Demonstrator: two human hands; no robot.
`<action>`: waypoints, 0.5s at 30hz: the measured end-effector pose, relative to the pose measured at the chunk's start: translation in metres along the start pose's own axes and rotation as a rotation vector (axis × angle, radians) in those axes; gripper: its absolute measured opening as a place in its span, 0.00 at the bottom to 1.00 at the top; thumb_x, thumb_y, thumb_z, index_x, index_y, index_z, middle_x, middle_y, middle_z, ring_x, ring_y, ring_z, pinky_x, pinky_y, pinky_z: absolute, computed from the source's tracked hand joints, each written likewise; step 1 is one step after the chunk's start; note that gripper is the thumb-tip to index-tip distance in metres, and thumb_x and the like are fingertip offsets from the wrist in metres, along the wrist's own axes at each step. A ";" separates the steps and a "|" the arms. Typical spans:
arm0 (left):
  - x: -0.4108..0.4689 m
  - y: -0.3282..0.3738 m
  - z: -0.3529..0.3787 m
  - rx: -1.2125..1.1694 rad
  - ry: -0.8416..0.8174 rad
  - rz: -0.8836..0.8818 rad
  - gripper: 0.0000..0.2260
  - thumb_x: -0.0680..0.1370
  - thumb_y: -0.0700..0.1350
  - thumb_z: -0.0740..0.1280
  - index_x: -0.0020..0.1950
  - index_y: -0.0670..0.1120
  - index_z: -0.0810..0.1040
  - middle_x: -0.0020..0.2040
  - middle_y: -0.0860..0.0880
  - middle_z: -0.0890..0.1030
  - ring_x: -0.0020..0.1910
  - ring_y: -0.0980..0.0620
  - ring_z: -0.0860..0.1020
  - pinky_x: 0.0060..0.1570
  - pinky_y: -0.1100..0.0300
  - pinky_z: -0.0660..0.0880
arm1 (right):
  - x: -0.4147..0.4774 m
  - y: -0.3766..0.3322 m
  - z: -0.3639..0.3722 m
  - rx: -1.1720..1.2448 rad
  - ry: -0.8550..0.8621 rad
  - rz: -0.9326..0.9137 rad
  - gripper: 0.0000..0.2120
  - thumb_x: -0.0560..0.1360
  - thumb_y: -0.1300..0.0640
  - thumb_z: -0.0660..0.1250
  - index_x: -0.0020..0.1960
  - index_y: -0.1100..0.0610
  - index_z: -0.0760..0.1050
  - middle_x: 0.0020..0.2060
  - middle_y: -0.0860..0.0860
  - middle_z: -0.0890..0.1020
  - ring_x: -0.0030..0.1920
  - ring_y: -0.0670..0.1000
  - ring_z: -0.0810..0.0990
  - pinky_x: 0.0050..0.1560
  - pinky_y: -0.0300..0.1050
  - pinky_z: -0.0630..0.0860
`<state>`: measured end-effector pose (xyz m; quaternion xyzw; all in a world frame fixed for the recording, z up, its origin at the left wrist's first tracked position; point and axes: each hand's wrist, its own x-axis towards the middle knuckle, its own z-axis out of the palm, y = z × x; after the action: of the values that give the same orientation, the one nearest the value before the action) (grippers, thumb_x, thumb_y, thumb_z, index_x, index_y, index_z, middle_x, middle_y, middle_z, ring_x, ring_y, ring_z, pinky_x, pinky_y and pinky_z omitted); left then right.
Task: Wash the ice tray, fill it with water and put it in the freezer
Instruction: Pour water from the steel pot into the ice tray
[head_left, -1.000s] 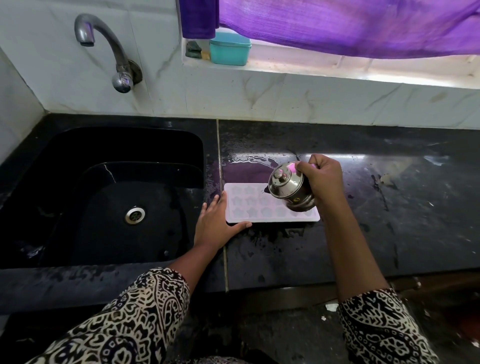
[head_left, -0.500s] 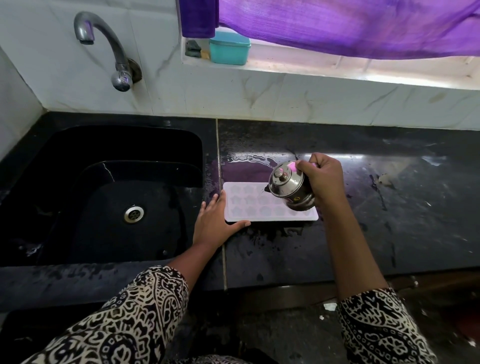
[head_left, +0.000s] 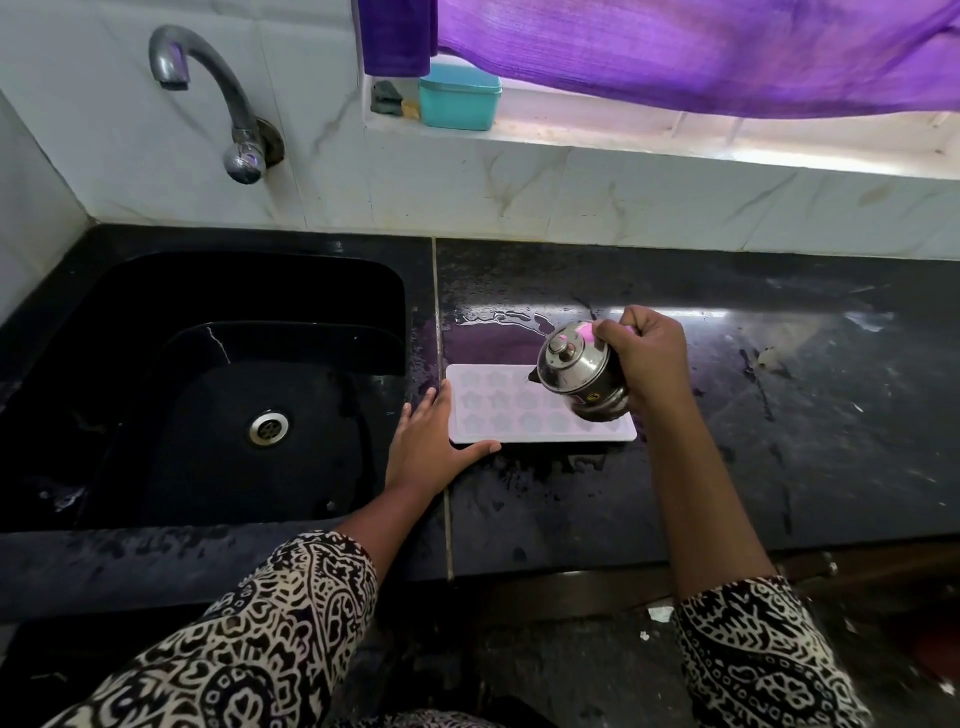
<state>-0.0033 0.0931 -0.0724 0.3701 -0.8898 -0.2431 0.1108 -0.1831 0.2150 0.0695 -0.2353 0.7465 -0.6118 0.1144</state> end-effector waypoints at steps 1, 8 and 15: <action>0.000 0.000 0.000 0.002 0.000 0.000 0.50 0.68 0.73 0.63 0.79 0.45 0.50 0.78 0.48 0.58 0.78 0.54 0.51 0.76 0.54 0.46 | 0.000 0.000 0.000 0.017 0.007 0.016 0.18 0.68 0.63 0.69 0.28 0.52 0.63 0.25 0.50 0.67 0.30 0.49 0.66 0.33 0.42 0.68; -0.001 0.002 -0.001 0.006 -0.003 -0.001 0.50 0.68 0.72 0.64 0.79 0.45 0.50 0.78 0.48 0.58 0.78 0.54 0.52 0.76 0.54 0.45 | 0.002 0.006 -0.008 0.195 0.067 0.126 0.18 0.68 0.65 0.68 0.27 0.54 0.63 0.21 0.46 0.68 0.26 0.46 0.65 0.29 0.40 0.65; 0.000 0.003 -0.002 0.004 -0.012 -0.004 0.49 0.69 0.72 0.63 0.79 0.45 0.50 0.79 0.48 0.57 0.78 0.55 0.51 0.75 0.55 0.44 | 0.002 0.009 -0.019 0.153 0.108 0.086 0.18 0.67 0.65 0.68 0.27 0.54 0.61 0.20 0.45 0.63 0.24 0.45 0.60 0.24 0.35 0.60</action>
<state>-0.0042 0.0944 -0.0688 0.3705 -0.8902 -0.2439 0.1042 -0.1952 0.2318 0.0655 -0.1606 0.7120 -0.6733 0.1179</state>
